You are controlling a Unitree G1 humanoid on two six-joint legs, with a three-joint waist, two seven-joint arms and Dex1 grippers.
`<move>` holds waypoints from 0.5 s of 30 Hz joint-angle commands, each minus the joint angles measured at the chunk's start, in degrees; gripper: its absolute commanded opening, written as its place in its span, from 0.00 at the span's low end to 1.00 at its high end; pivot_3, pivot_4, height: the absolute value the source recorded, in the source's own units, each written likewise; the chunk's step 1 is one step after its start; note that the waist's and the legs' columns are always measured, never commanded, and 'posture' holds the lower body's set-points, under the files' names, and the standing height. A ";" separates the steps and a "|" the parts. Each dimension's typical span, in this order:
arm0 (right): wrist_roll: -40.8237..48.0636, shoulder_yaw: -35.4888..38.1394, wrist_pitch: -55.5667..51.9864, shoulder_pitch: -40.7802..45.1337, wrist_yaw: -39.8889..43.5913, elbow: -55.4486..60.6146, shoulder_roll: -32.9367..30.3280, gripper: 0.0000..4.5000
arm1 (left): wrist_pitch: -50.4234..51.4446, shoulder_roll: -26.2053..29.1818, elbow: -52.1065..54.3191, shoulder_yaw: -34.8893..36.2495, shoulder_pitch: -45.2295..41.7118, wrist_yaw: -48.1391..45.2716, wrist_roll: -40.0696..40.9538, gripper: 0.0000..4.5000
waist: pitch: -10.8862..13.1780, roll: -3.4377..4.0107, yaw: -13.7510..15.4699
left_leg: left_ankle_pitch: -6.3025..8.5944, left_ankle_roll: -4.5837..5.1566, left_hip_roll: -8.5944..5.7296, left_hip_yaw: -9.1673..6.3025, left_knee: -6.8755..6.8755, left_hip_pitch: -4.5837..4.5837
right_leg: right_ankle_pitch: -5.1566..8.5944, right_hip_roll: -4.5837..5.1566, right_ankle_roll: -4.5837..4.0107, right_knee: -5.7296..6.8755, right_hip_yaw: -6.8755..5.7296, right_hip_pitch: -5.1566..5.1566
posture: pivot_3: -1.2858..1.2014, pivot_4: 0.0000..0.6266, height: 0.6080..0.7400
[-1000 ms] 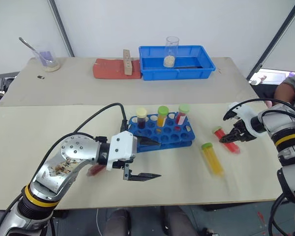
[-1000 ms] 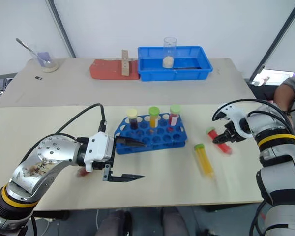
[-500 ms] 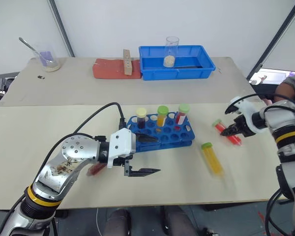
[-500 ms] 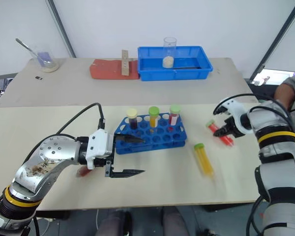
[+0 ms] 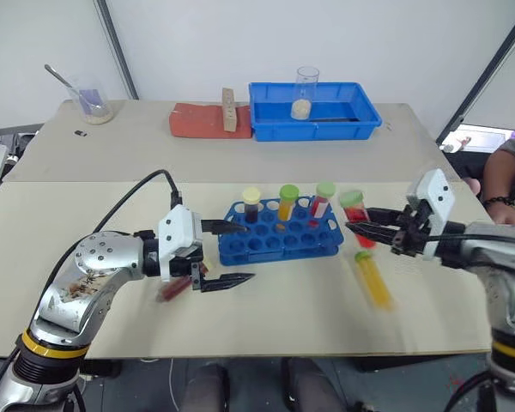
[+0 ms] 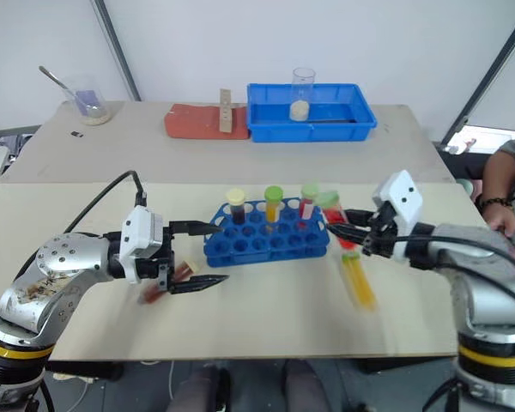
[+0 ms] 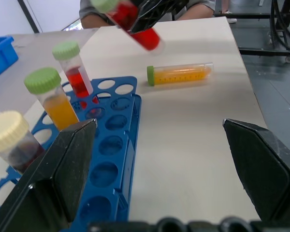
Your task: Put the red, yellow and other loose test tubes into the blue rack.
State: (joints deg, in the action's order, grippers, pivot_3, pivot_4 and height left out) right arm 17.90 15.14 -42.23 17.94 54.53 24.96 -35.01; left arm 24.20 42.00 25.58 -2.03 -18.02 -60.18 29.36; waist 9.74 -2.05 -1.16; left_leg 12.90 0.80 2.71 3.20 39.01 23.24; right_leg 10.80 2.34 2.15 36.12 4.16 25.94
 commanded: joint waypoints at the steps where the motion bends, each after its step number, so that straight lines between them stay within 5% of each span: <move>1: -1.68 -2.37 8.72 -1.73 -4.75 0.73 2.55 0.23 | 0.73 -0.19 0.49 -0.06 -1.94 0.11 0.88 1.00 | 0.00 0.00 0.04 | 0.00 0.01 0.01 -0.01 -0.01 -0.01 | 0.01 0.00 -0.01 0.00 -0.01 -0.01 | 0.52 0.24 1.00; 15: -5.15 -9.75 26.79 -2.34 -14.07 -11.47 11.28 0.23 | 5.52 -0.68 4.79 0.69 -1.10 3.37 3.52 1.00 | 0.00 0.00 0.00 | -0.01 0.02 0.02 -0.05 -0.07 0.03 | -0.03 -0.04 0.06 -0.01 -0.03 0.01 | 0.52 0.24 1.00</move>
State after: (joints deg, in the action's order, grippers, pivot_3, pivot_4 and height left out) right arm 12.54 5.05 -17.90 15.10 41.43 13.30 -23.88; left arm 29.16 41.11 28.36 -2.50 -19.18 -57.45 31.70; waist 9.74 -2.05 -1.16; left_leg 12.90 0.82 2.73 3.17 38.95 23.27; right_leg 10.77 2.30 2.22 36.11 4.14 25.95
